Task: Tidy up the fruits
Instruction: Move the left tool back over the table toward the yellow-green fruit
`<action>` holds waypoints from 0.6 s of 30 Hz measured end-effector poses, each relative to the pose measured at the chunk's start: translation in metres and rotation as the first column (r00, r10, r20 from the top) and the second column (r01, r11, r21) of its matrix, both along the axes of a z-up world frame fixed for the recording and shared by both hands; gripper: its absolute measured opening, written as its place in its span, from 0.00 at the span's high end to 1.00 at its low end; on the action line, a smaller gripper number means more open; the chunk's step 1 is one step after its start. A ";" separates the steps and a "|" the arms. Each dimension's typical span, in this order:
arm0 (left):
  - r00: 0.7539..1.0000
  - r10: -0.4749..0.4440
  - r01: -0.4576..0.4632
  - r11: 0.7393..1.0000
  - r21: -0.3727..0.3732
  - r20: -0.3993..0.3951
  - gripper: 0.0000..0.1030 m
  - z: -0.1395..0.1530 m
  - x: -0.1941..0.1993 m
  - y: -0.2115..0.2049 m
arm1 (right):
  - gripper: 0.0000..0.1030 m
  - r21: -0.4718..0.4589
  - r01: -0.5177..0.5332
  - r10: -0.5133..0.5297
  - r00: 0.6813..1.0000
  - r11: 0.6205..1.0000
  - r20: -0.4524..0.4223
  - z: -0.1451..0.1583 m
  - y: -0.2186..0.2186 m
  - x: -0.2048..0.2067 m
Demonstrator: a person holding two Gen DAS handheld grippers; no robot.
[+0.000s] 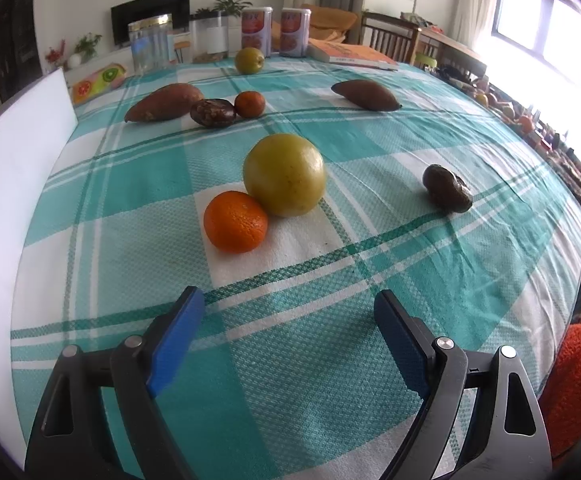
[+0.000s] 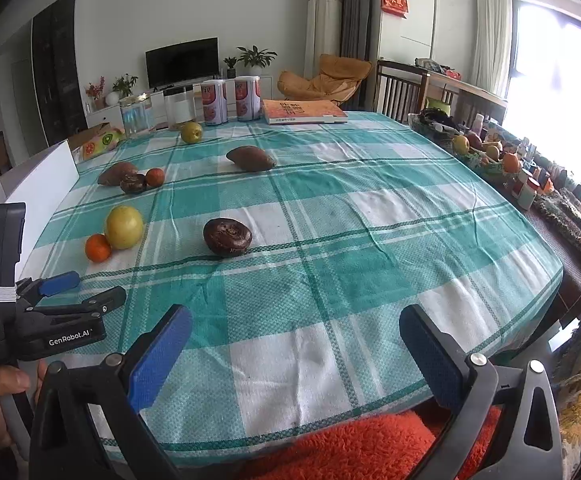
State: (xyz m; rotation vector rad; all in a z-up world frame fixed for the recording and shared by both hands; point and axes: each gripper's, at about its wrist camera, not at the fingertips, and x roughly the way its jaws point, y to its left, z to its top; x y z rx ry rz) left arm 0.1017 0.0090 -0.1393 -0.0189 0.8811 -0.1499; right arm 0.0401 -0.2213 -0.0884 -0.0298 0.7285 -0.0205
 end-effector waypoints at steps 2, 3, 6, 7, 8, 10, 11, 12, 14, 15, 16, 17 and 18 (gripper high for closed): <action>1.000 -0.001 0.001 1.000 0.009 -0.001 0.14 0.000 0.000 -0.001 | 0.00 0.003 -0.002 0.002 1.000 1.000 0.003 0.001 -0.001 0.000; 1.000 -0.001 0.001 1.000 0.012 -0.001 0.14 0.000 0.000 -0.001 | 0.00 0.004 -0.002 0.002 1.000 1.000 0.002 0.001 -0.001 -0.001; 1.000 -0.002 0.003 1.000 0.019 -0.001 0.14 0.000 0.000 -0.002 | 0.00 0.006 -0.001 0.001 1.000 1.000 0.009 0.002 -0.001 -0.002; 1.000 -0.003 0.003 1.000 0.020 -0.002 0.14 0.000 0.000 -0.002 | 0.00 0.006 -0.001 0.001 1.000 1.000 0.013 0.003 -0.002 -0.002; 1.000 -0.003 0.003 1.000 0.020 -0.001 0.14 -0.001 0.000 -0.002 | 0.00 0.007 -0.002 0.001 1.000 1.000 0.016 0.003 -0.002 -0.003; 1.000 -0.003 0.003 1.000 0.020 -0.001 0.14 -0.001 0.000 -0.002 | 0.00 0.007 -0.004 0.004 1.000 1.000 0.021 0.003 -0.002 -0.003; 1.000 -0.002 0.003 1.000 0.020 -0.001 0.14 -0.001 0.000 -0.002 | 0.00 0.007 -0.004 0.004 1.000 1.000 0.022 0.003 -0.002 -0.004; 1.000 -0.002 0.002 1.000 0.020 -0.001 0.14 -0.001 0.000 -0.002 | 0.00 0.008 -0.005 0.005 1.000 1.000 0.022 0.003 -0.002 -0.004; 1.000 -0.003 0.003 1.000 0.021 -0.001 0.14 -0.001 0.000 -0.002 | 0.00 0.008 -0.005 0.004 1.000 1.000 0.019 0.002 -0.002 -0.004; 1.000 -0.002 0.002 1.000 0.020 -0.001 0.14 -0.001 0.000 -0.002 | 0.00 0.008 -0.005 0.005 1.000 1.000 0.019 0.003 -0.002 -0.004; 1.000 -0.002 0.002 1.000 0.020 -0.001 0.14 -0.001 0.000 -0.002 | 0.00 0.008 -0.005 0.005 1.000 1.000 0.018 0.003 -0.002 -0.004; 1.000 -0.002 0.002 1.000 0.020 -0.001 0.14 -0.001 0.000 -0.002 | 0.00 0.008 -0.005 0.005 1.000 1.000 0.016 0.003 -0.002 -0.004; 1.000 -0.003 0.003 1.000 0.020 -0.001 0.14 -0.001 0.000 -0.002 | 0.00 0.007 -0.006 0.006 1.000 1.000 0.014 0.002 -0.001 -0.004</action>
